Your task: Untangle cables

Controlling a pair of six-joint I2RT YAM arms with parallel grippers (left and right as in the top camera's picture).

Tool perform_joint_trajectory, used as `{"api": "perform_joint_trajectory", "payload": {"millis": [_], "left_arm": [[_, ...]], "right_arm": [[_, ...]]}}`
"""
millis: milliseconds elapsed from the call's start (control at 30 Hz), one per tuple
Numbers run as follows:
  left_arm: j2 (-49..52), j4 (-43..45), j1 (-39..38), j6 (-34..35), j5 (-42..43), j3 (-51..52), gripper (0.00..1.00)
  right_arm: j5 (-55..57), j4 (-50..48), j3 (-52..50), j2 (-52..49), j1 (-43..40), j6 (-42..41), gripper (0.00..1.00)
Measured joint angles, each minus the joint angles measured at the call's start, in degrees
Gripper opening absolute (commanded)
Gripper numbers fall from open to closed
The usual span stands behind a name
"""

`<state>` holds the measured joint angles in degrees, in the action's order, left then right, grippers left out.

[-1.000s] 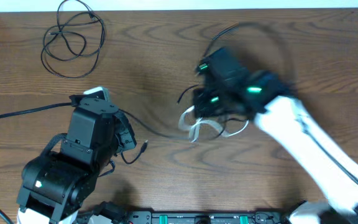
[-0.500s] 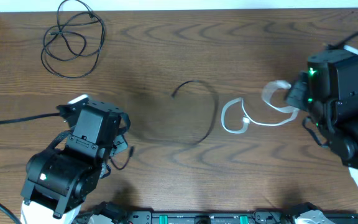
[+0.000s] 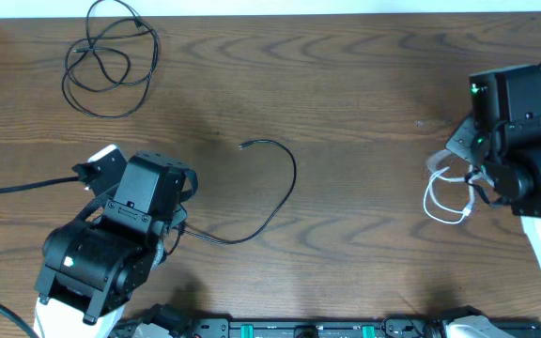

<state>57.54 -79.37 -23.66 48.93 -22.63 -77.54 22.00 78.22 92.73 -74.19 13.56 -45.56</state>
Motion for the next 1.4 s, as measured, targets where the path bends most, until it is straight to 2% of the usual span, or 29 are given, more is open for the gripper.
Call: {"api": "perform_joint_trajectory", "payload": {"millis": [167,200,233,367,467,533,633,800,1033,1200,1267,1400], "left_arm": [[0.2,0.1,0.0,-0.6,0.0,0.0,0.14],[0.4,0.1,0.0,-0.8,0.0,0.0,0.17],[0.6,0.1,0.0,-0.8,0.0,0.0,0.26],[2.3,0.2,0.0,-1.0,0.0,0.0,0.34],[3.9,0.2,0.0,-1.4,0.1,0.0,0.46],[4.9,0.3,0.0,-1.3,0.1,0.0,0.52],[5.7,0.3,0.0,-1.1,0.0,0.0,0.55],[5.7,0.6,0.0,-2.9,2.3,0.0,0.55],[7.5,2.1,0.0,-19.0,17.6,0.0,0.56],[12.4,-2.2,0.0,-23.4,21.5,1.1,0.7],[15.1,-2.7,0.0,-24.1,22.3,2.2,0.79],[21.9,-2.3,0.0,-25.2,22.8,4.1,0.82]], "right_arm": [[-2.4,0.0,0.0,-2.4,0.0,-0.3,0.01],[-2.7,0.0,0.0,-3.1,0.0,-0.3,0.02],[-2.9,0.0,0.0,-3.6,0.0,-0.3,0.05],[-3.2,0.3,0.0,-6.1,0.0,-0.6,0.31],[-3.4,0.5,0.0,-7.8,0.0,-0.6,0.64],[-3.5,0.6,0.0,-8.9,0.0,-0.9,0.78],[-3.8,0.7,0.0,-10.4,0.0,-0.5,0.97],[-5.1,0.6,0.0,-12.1,0.0,-0.5,0.99],[-10.1,-0.7,0.0,-13.6,0.0,-0.5,0.99],[-11.9,-0.9,0.0,-13.6,0.0,-0.5,0.99],[-12.2,-0.9,0.0,-13.6,0.0,-0.5,0.99],[-12.4,-0.9,0.0,-13.6,0.0,-0.5,0.99]]}}
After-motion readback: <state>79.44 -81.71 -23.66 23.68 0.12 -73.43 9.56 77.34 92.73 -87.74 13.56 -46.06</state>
